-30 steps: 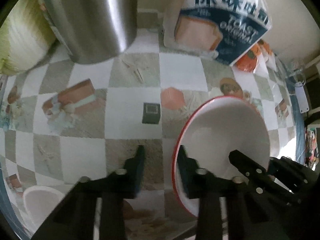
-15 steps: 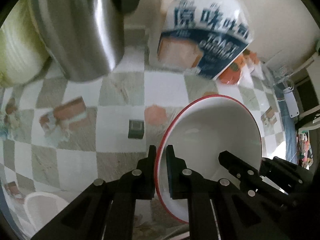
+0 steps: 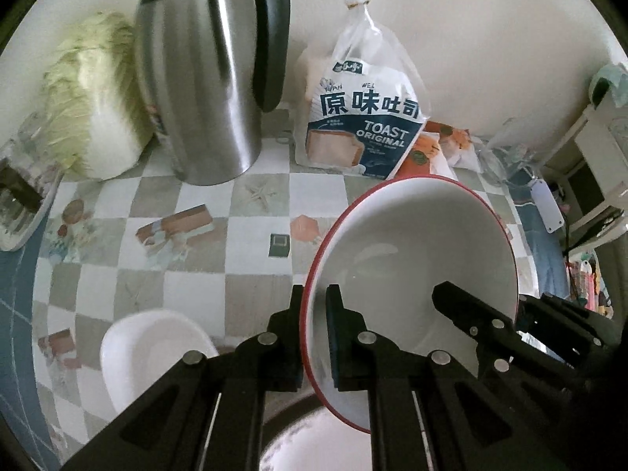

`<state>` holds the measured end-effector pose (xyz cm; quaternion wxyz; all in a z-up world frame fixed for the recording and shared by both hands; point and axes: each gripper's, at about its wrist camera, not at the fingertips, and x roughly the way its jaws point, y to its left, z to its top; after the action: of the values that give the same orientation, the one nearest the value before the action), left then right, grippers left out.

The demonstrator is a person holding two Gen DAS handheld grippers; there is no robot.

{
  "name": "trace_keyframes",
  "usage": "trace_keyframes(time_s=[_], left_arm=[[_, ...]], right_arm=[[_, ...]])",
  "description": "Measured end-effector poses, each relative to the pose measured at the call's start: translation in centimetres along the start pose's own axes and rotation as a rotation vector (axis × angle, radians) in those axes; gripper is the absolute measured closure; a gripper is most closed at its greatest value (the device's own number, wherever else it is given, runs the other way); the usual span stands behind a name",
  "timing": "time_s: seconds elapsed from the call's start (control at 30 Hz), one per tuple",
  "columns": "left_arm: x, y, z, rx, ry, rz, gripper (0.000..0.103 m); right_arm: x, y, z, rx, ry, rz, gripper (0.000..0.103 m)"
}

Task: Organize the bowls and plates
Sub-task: 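Carry the red-rimmed bowl with the right gripper over the floral plate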

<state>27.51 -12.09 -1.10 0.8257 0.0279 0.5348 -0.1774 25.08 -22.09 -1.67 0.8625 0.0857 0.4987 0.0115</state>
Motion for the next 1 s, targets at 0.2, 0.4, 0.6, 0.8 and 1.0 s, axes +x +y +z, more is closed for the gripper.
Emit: trace_keyframes(time_s=[0.2, 0.4, 0.6, 0.8, 1.0], left_arm=[[-2.0, 0.0, -3.0, -0.011, -0.019, 0.031, 0.093], [-3.8, 0.0, -5.6, -0.007, -0.030, 0.054, 0.093], [-5.3, 1.1, -8.5, -0.047, -0.030, 0.034, 0.093], [-6.5, 2.5, -11.4, -0.093, -0.032, 0.001, 0.093], [-7.1, 3.3, -13.6, -0.110, -0.031, -0.017, 0.093]], right_arm=[[-1.9, 0.8, -2.4, -0.012, -0.028, 0.038, 0.088], [-3.5, 2.2, -4.9, -0.031, -0.045, 0.040, 0.087], [-4.8, 3.6, -7.2, -0.030, -0.047, 0.045, 0.087], [-5.9, 5.2, -9.7, -0.029, -0.045, 0.049, 0.087], [-6.3, 6.1, -12.3, -0.008, -0.044, 0.074, 0.087]])
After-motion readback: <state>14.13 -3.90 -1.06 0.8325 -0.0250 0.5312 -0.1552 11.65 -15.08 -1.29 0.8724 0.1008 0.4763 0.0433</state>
